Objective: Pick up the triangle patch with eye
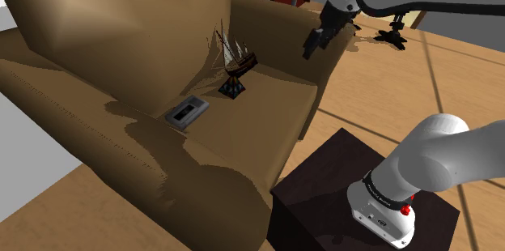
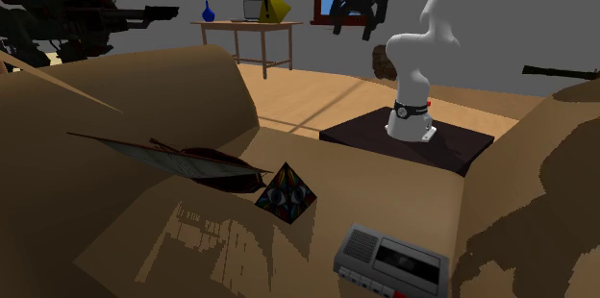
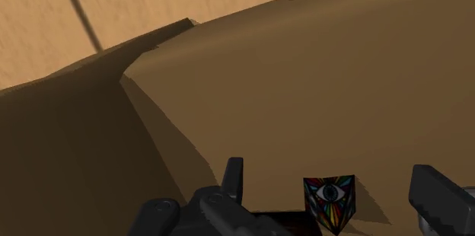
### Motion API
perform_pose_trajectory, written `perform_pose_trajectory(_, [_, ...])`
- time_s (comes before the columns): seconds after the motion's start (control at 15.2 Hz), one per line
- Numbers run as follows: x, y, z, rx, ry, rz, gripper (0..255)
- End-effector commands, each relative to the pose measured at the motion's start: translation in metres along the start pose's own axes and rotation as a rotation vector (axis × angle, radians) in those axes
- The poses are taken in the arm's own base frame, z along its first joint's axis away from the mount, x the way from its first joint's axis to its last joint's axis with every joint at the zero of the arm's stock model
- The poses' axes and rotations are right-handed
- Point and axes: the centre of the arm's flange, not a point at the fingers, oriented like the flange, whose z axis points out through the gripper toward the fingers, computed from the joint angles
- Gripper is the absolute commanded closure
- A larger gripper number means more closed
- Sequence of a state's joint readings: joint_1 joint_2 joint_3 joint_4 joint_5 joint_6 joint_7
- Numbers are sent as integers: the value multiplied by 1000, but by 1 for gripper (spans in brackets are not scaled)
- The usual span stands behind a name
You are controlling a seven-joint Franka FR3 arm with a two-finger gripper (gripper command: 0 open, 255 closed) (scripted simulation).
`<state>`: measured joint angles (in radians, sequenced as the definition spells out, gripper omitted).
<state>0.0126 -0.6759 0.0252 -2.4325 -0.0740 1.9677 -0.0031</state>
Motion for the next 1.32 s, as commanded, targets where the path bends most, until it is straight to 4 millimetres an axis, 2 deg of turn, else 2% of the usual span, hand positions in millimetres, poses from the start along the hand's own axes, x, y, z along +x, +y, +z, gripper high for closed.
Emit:
perform_pose_trajectory(0.0, [12, -2, 23, 14, 28, -1, 0])
perform_pose_trajectory(0.59, [66, -19, 116, 73, 135, -6, 0])
perform_pose_trajectory(1.25, [138, -45, 211, 139, 254, -13, 0])
